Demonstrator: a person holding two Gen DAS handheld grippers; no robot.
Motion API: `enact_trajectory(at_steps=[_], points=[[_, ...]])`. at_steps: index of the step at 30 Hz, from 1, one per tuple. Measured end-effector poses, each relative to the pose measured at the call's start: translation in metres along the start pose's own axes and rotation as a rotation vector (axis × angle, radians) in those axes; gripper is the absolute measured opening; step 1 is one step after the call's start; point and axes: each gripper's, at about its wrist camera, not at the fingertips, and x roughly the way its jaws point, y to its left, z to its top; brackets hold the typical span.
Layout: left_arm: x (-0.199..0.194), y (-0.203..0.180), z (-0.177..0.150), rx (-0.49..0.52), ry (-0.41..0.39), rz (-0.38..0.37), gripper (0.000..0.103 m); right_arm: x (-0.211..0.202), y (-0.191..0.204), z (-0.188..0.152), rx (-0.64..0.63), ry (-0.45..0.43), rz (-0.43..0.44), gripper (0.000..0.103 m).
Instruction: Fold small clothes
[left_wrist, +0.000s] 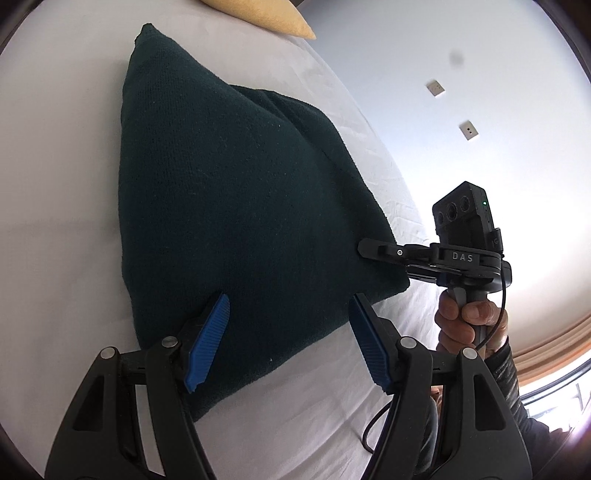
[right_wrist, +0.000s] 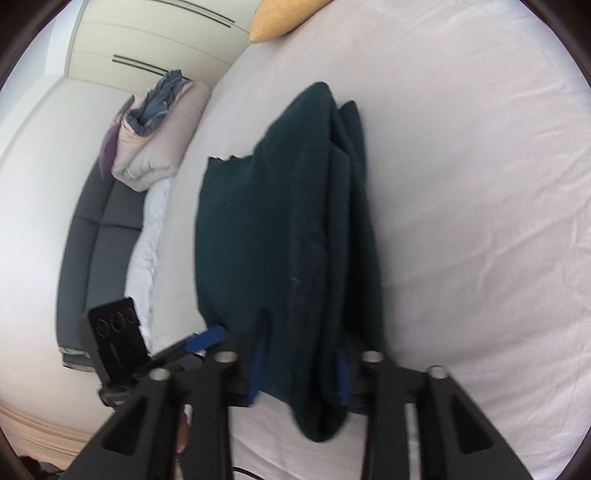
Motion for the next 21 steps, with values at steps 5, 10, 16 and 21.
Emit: enact_trajectory(at_steps=[5,10,16,21], points=[[-0.002,0.003,0.002,0.024,0.043,0.023,0.065,-0.01,-0.012,-0.003,0.017,-0.02,0.006,0.011],[-0.003,0.009,0.0,0.005,0.065,0.019,0.065,0.002,-0.028,-0.001,0.034,-0.024,0.024,0.008],[0.0,0.013,0.001,0.017,0.08,0.018,0.065,0.001,-0.021,-0.005,0.029,-0.044,0.047,0.009],[0.002,0.018,0.007,0.03,0.088,0.014,0.065,-0.008,-0.007,-0.009,0.012,-0.034,0.002,0.017]])
